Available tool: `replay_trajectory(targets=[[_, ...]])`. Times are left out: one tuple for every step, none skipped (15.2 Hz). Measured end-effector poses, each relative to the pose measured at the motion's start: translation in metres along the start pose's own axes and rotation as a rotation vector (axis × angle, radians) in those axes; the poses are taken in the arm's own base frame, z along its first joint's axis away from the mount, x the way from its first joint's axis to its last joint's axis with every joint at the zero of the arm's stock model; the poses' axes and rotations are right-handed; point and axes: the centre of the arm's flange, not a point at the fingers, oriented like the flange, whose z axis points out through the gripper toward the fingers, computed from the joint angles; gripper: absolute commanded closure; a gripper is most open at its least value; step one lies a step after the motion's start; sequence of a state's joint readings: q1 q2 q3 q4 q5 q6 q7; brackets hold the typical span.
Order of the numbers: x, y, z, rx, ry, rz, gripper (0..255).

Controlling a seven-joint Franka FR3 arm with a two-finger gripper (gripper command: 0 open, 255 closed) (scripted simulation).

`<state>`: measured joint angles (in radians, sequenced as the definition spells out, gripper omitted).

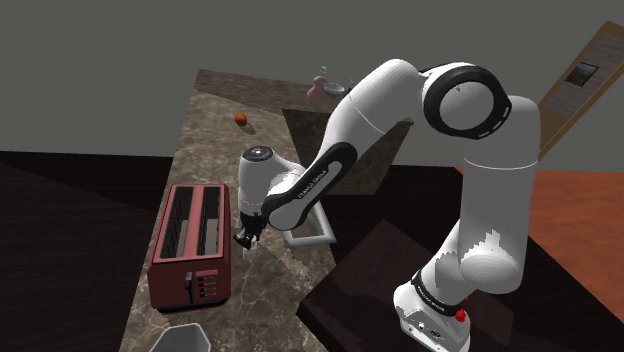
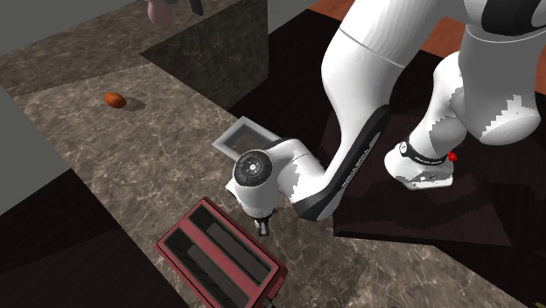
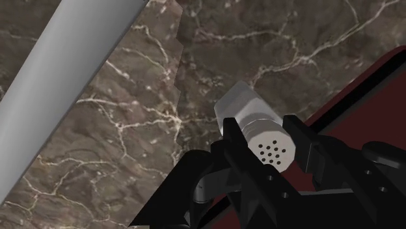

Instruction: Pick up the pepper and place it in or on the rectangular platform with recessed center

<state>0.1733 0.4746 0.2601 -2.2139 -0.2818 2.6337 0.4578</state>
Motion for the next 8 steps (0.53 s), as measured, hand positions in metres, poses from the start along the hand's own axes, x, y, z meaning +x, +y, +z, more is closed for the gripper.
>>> replay_trajectory(targets=[[0.0, 0.0, -0.004, 0.0, 0.0, 0.0, 255], [0.0, 0.0, -0.008, 0.0, 0.0, 0.0, 255], [0.0, 0.0, -0.014, 0.0, 0.0, 0.0, 255], [0.0, 0.0, -0.018, 0.0, 0.0, 0.0, 255], [0.0, 0.001, -0.023, 0.0, 0.0, 0.0, 255], [0.0, 0.001, -0.028, 0.0, 0.0, 0.0, 255], [0.0, 0.001, -0.034, 0.0, 0.0, 0.0, 255], [-0.001, 0.001, -0.04, 0.0, 0.0, 0.0, 255]])
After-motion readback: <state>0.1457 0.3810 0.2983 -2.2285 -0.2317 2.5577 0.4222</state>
